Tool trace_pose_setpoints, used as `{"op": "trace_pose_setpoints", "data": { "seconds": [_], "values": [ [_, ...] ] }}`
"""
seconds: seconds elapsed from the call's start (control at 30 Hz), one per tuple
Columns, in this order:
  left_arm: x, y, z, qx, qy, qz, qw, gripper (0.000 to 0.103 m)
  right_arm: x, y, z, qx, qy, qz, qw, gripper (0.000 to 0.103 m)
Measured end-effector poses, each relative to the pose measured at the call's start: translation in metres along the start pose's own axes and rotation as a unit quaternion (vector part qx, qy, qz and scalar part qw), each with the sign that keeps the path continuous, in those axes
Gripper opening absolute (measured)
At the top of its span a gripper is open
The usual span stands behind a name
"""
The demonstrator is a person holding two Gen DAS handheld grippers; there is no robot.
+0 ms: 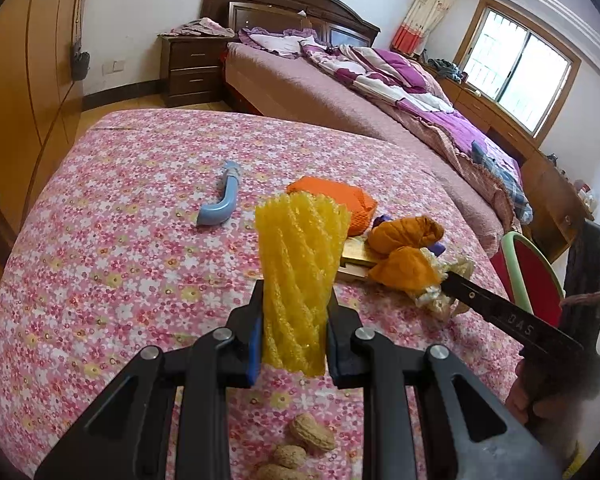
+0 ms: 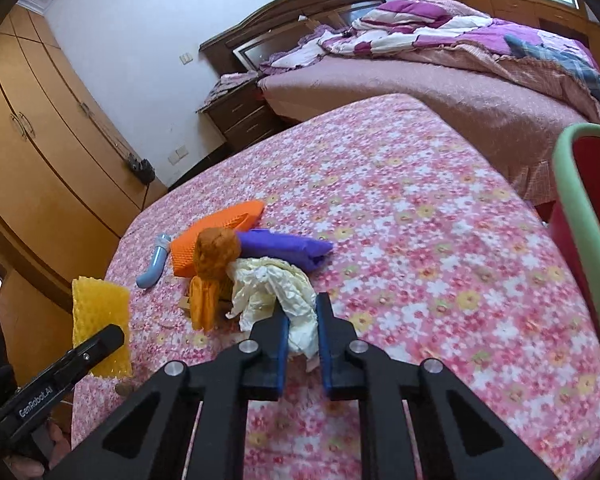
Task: Collect trash
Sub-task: 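Grasp the white crumpled plastic bag with the right gripper while the left holds the foam net, then carry the foam net and white bag over the red bucket with both grippers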
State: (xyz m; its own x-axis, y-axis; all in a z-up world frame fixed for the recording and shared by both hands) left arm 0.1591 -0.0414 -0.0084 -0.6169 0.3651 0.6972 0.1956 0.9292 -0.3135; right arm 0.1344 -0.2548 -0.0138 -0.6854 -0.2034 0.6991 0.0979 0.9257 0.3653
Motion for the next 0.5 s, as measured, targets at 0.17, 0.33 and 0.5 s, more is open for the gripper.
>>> {"op": "trace_pose_setpoints", "data": {
  "seconds": [0.17,0.33,0.5],
  "values": [
    [0.011,-0.010,0.003,-0.005,-0.005,0.007,0.9999,0.025,0.032,-0.005,0.004,-0.002,-0.024,0.006,1.000,0.014],
    [0.026,-0.025,0.007,-0.016,-0.008,0.027,0.9995,0.025,0.073,-0.013,0.008,-0.007,-0.060,0.010,0.998,0.014],
    [0.040,-0.051,0.009,-0.038,-0.010,0.051,0.9979,0.025,0.119,-0.027,0.011,-0.022,-0.103,0.021,0.994,0.014]
  ]
}}
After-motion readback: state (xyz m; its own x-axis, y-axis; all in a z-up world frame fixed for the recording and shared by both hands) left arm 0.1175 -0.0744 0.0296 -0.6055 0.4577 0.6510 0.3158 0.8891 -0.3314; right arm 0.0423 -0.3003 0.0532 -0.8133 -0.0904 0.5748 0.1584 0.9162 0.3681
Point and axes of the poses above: each gripper's, at about its wrist camera, not at the fingertips, and x roughly against the way its jaws point, y to its left, z to its underside, the point moved 5 cm from there along -x, roughly the way its jaws point, and after that the axes turned 3 degrees about z, right-handed, at the moved point
